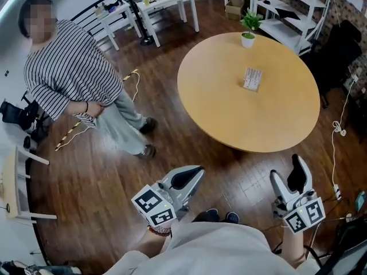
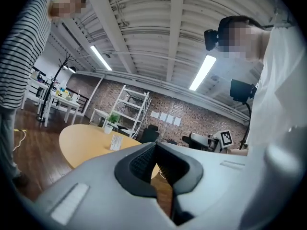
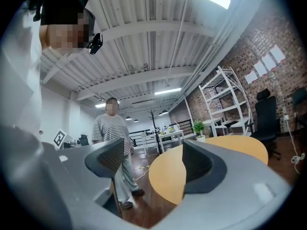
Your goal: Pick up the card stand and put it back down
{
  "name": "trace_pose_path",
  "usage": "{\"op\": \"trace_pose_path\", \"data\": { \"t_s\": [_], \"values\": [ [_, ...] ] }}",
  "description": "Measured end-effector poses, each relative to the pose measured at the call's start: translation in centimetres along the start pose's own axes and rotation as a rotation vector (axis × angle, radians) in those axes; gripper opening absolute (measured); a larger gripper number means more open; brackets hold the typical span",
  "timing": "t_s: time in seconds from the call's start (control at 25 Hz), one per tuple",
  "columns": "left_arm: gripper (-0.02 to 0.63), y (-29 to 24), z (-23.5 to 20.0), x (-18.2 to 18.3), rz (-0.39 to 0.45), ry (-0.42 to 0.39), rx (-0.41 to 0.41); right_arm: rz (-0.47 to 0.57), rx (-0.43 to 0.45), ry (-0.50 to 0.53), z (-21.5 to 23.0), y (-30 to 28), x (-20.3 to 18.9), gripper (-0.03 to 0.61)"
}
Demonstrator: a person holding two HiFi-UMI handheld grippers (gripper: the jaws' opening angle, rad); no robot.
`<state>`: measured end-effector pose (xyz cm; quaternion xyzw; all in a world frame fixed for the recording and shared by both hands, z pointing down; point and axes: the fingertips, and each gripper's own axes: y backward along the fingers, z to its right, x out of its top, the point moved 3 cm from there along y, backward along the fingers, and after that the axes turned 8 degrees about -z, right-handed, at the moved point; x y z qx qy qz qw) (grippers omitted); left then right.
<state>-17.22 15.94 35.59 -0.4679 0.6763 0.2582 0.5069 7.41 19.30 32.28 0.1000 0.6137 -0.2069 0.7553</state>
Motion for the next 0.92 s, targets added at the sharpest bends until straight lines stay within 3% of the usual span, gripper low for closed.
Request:
{"op": "trace_pose_path", "data": {
  "t_s": [0.2,0.32,0.4,0.56,0.92],
  "values": [
    [-0.006,-3.1,6.0,1.0,0.02,0.012,-0.059,-0.022,0.059,0.015,-1.4,3.7,0.5,0.359],
    [-0.006,-7.0,11.2,2.5,0.045,0.039,-0.143,-0.101,0.091,-0.011,1.0,6.9,0.4,0.359],
    [-0.006,-8.7,13.8,2.7,0.062,0.013,-0.154,-0.143,0.123,-0.007,2.9,8.7,-0.1,0.356],
    [-0.006,-7.9,12.8,1.9,0.017,-0.101,-0.063,-0.088,0.186,0.031,3.5,6.3,-0.2,0.351],
    [-0.006,-3.7,10.7,0.4,0.028,-0.061,0.031,-0.109,0.265,0.001,0.3,3.3,-2.2,0.344]
  ]
}}
